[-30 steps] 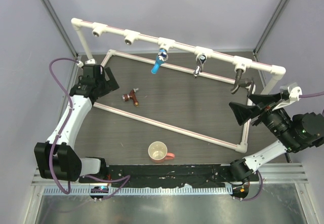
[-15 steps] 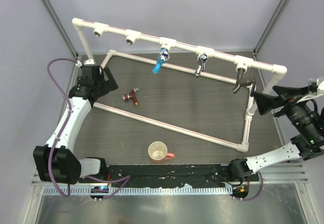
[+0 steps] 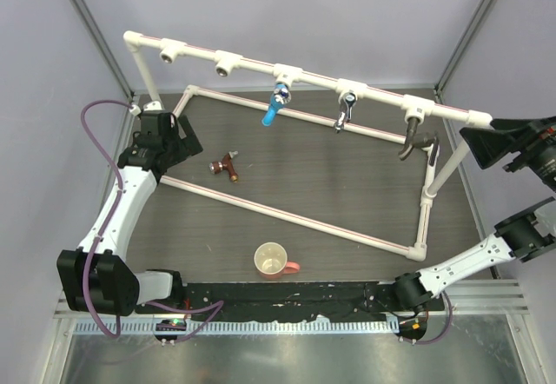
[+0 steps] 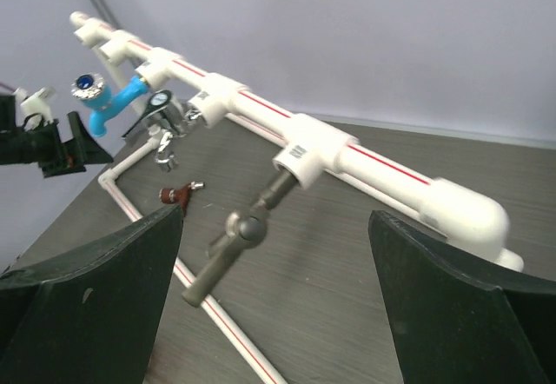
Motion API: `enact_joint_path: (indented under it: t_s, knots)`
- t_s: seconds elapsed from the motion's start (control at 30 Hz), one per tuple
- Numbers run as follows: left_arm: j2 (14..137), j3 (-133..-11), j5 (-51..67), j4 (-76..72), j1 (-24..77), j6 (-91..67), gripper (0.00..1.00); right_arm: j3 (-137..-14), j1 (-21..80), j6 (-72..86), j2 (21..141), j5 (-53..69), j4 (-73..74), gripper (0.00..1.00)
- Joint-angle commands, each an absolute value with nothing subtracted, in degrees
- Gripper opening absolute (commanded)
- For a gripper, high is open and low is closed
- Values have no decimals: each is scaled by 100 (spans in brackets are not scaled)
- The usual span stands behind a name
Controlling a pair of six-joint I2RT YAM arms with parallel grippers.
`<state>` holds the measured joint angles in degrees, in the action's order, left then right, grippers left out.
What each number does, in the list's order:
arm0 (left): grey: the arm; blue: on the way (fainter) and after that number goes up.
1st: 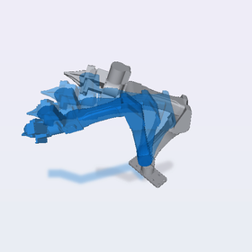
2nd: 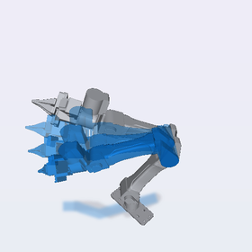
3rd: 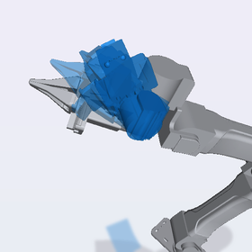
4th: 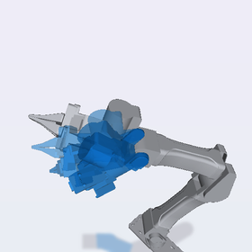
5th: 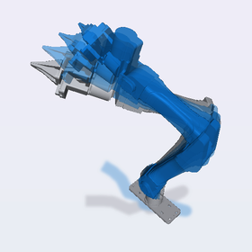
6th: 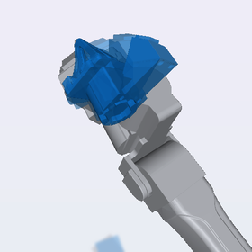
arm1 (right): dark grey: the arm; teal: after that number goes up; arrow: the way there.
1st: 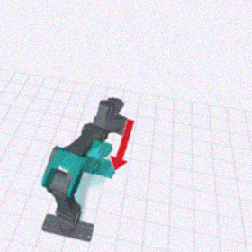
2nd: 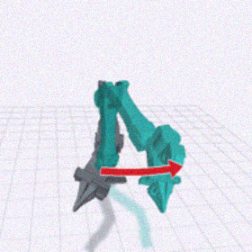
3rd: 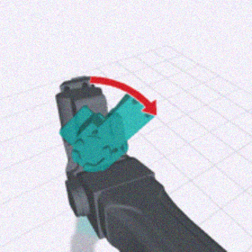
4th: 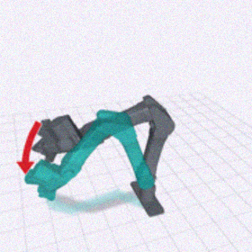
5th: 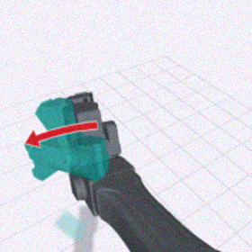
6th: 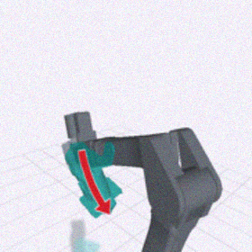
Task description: Install the water faucets
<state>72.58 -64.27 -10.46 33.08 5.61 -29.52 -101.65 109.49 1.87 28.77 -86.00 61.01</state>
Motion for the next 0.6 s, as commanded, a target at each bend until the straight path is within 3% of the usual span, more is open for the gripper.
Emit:
enact_joint_path:
  t_s: [0.0, 0.17, 0.33, 0.57]
  knots:
    - [7128, -6407, -1055, 3102, 545, -2892, 100, -10695, 11592, 290, 3550, -10705, 6583, 94]
    - [7084, -6398, -1046, 3076, 545, -2900, 100, -11512, 11909, 202, 3954, -10714, 6837, 94]
    - [7066, -6390, -1028, 3076, 545, -2900, 100, -11357, 11839, 219, 3990, -10723, 6917, 95]
    - [7031, -6381, -1072, 3067, 545, -2892, 100, -11294, 10742, 211, 4157, -10714, 7031, 97]
